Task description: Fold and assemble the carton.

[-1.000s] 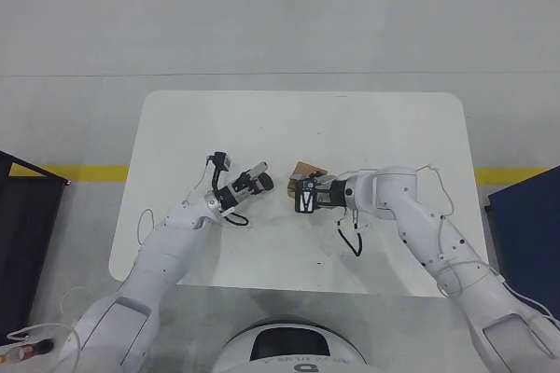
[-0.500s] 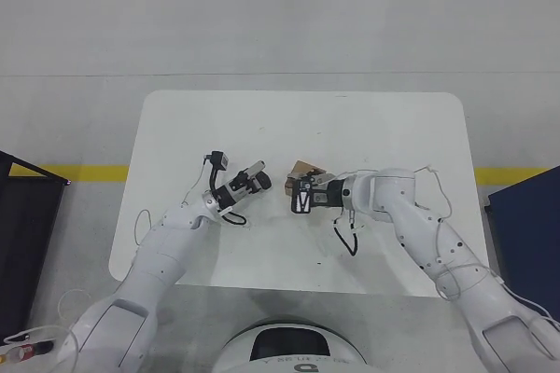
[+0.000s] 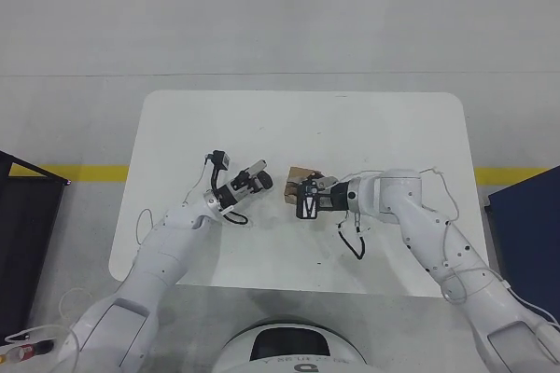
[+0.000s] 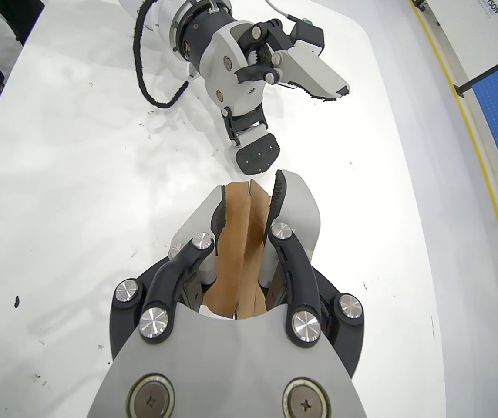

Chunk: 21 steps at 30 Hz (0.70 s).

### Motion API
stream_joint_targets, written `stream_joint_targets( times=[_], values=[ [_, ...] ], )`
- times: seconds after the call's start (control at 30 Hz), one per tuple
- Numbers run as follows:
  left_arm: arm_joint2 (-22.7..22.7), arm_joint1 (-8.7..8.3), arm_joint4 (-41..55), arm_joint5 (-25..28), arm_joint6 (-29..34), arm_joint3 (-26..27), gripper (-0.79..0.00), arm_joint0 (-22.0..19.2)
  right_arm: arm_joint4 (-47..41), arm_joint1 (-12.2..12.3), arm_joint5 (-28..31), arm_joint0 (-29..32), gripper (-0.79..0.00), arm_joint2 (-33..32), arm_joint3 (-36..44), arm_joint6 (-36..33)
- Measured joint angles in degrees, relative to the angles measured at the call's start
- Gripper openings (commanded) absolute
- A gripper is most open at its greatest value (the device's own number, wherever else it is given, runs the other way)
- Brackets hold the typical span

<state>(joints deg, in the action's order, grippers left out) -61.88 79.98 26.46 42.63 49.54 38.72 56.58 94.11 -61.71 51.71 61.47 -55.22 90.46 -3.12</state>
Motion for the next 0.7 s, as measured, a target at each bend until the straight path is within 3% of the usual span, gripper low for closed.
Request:
stream_joint_targets(
  times=[0.3, 0.7],
  values=[
    [0.2, 0.22, 0.6, 0.4, -0.1, -0.9, 0.0, -0.2, -0.5, -0.1, 0.4, -0.3, -0.727, 0.7, 0.3, -3.8],
    [0.2, 0.29, 0.8, 0.7, -0.1, -1.2, 0.0, -0.3, -0.1, -0.4, -0.8, -1.0, -0.72, 1.8, -0.5, -4.6]
  ],
)
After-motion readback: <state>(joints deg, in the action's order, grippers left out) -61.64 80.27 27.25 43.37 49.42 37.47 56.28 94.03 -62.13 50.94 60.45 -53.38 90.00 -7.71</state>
